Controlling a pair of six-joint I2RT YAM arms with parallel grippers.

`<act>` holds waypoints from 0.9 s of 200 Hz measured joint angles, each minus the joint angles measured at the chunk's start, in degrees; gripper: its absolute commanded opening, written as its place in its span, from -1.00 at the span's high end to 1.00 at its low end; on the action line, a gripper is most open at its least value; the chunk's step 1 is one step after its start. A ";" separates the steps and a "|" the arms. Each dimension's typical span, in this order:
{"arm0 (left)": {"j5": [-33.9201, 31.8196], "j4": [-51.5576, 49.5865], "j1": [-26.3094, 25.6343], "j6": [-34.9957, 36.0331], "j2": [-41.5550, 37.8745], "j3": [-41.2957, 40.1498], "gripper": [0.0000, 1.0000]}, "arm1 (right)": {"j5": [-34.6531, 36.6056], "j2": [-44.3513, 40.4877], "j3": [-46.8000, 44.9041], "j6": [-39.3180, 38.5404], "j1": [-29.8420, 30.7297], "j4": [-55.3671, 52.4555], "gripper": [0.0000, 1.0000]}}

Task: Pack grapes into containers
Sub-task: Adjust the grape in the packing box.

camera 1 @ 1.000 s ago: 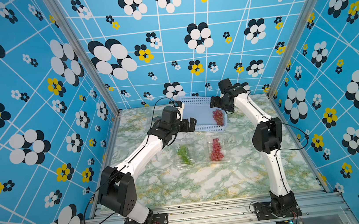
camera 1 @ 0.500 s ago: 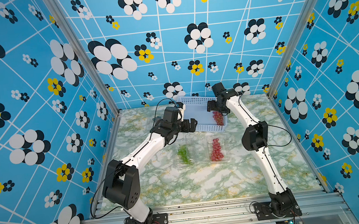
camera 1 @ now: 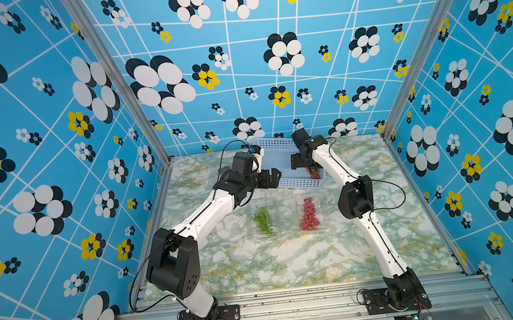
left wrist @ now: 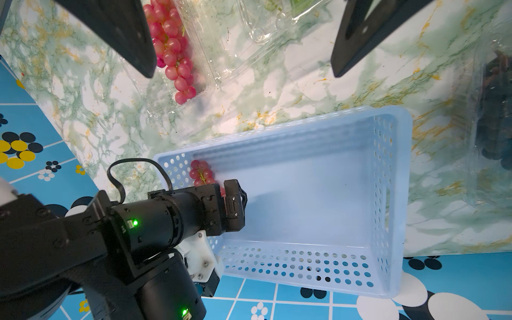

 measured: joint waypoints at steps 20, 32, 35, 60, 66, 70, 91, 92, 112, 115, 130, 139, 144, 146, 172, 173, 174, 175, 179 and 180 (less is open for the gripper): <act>0.20 0.20 0.26 -0.07 0.00 0.00 -0.99 | 0.57 0.11 0.00 -0.15 0.11 -0.11 -0.98; 0.26 0.39 0.26 -0.22 0.00 -0.02 -0.99 | 0.48 0.11 0.00 -0.15 0.15 -0.07 -0.99; 0.33 0.48 0.26 -0.26 0.00 -0.02 -0.99 | 0.46 0.11 0.00 -0.15 0.17 -0.04 -0.99; 0.66 0.72 0.26 -0.39 0.00 -0.02 -0.99 | -1.29 0.11 0.00 -0.13 0.72 0.76 -0.98; 0.81 0.72 0.26 -0.39 0.00 -0.02 -0.99 | -1.99 0.11 0.00 -0.11 0.94 1.29 -0.98; 0.81 0.74 0.26 -0.39 0.00 -0.02 -0.99 | -2.43 0.11 0.00 -0.09 1.09 1.73 -0.98; 0.83 0.83 0.26 -0.39 0.00 -0.02 -0.99 | -4.87 0.11 0.02 0.46 1.99 3.72 -0.98; 0.83 0.83 0.26 -0.39 0.00 -0.02 -0.99 | -4.98 0.11 0.02 0.52 2.03 3.78 -0.98; 0.85 0.85 0.33 -0.39 0.00 -0.02 -0.99 | -7.30 0.11 0.02 0.98 2.64 5.57 -0.98; 0.85 0.83 0.33 -0.39 0.00 -0.02 -0.99 | -7.82 0.11 0.02 1.03 2.73 5.86 -0.99; 0.98 0.85 0.48 -0.39 0.00 -0.02 -0.99 | -10.32 0.13 0.57 1.16 2.82 6.99 -0.98; 1.03 0.85 0.59 -0.39 0.00 -0.02 -0.99 | -11.74 0.13 1.27 1.16 2.82 7.61 -0.98; 1.03 0.87 0.61 -0.42 0.00 -0.02 -0.99 | -12.28 0.13 1.66 1.16 2.84 7.91 -0.99; 1.03 0.87 0.61 -0.39 0.00 -0.02 -0.99 | -12.52 0.13 1.92 1.16 2.84 8.00 -0.98; 1.07 0.87 0.63 -0.42 0.00 -0.02 -0.99 | -13.51 0.09 4.59 0.96 2.82 8.72 -0.99; 1.07 0.87 0.63 -0.42 0.00 -0.02 -0.99 | -13.51 0.09 4.63 0.94 2.82 8.76 -0.98; 1.07 0.87 0.63 -0.42 0.00 -0.02 -0.99 | -13.51 0.09 4.66 0.94 2.82 8.76 -0.99; 1.09 0.87 0.63 -0.42 0.00 -0.02 -0.99 | -13.51 0.07 4.68 0.94 2.82 8.81 -0.98; 1.16 0.90 0.63 -0.42 0.00 -0.02 -0.99 | -13.44 -0.02 4.79 0.92 2.82 8.79 -0.98; 1.18 0.87 0.63 -0.42 0.00 -0.02 -0.99 | -13.44 -0.02 4.81 0.92 2.82 8.79 -0.98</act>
